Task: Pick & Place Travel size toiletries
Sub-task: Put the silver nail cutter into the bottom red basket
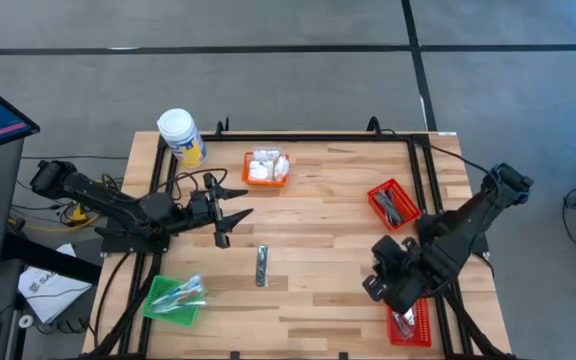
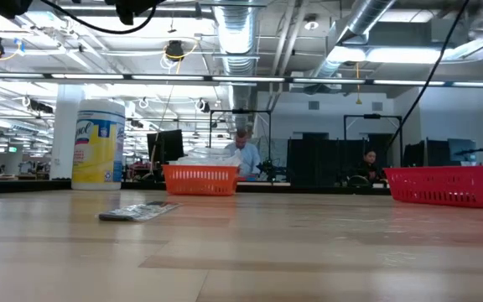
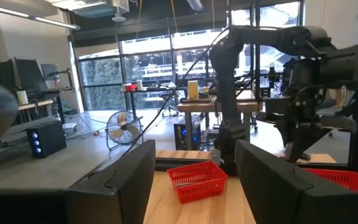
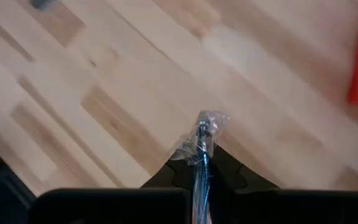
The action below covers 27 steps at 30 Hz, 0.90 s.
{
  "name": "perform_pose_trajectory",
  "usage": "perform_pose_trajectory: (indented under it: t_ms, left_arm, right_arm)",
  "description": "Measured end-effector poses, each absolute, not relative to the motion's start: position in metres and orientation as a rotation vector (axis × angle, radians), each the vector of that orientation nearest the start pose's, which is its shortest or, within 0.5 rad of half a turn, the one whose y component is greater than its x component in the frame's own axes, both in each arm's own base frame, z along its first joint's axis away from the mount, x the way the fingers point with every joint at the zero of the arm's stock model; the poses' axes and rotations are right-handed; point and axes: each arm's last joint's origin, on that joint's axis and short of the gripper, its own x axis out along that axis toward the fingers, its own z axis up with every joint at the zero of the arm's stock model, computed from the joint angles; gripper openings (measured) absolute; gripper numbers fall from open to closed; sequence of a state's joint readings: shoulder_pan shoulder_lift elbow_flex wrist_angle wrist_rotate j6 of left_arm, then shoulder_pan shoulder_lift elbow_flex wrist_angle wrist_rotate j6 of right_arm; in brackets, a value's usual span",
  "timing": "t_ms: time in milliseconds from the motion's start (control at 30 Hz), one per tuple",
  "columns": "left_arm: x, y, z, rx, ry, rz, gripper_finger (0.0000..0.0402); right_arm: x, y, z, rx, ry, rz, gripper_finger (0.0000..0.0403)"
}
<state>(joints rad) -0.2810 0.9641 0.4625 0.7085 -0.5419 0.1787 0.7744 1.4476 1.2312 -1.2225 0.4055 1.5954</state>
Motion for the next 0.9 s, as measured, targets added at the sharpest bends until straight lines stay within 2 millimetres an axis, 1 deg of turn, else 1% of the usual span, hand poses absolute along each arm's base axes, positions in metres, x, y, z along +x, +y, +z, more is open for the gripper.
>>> perform_pose_trajectory:
  t_ms: [167, 433, 533, 633, 767, 900]
  left_arm:
    - [0.200, -0.042, 0.272, 0.102, -0.147, 0.274, 0.0213]
    - [0.201, -0.040, 0.272, 0.109, -0.146, 0.284, 0.0213]
    - [0.201, -0.038, 0.272, 0.112, -0.145, 0.297, 0.0213]
    - [0.202, -0.033, 0.272, 0.115, -0.142, 0.320, 0.0213]
    - [0.203, -0.026, 0.271, 0.124, -0.125, 0.354, 0.0213]
    - [0.207, -0.022, 0.267, 0.132, -0.104, 0.376, 0.0213]
  right_arm:
    - [0.179, 0.181, 0.273, 0.633, 1.131, -0.635, 0.0008]
    - [0.152, 0.211, 0.266, 0.686, 1.137, -0.627, 0.0008]
    - [0.142, 0.224, 0.261, 0.727, 1.144, -0.610, 0.0008]
    - [0.133, 0.237, 0.254, 0.785, 1.192, -0.584, 0.0008]
    - [0.129, 0.250, 0.242, 0.802, 1.301, -0.604, 0.0008]
    - [0.135, 0.251, 0.233, 0.769, 1.355, -0.636, 0.0008]
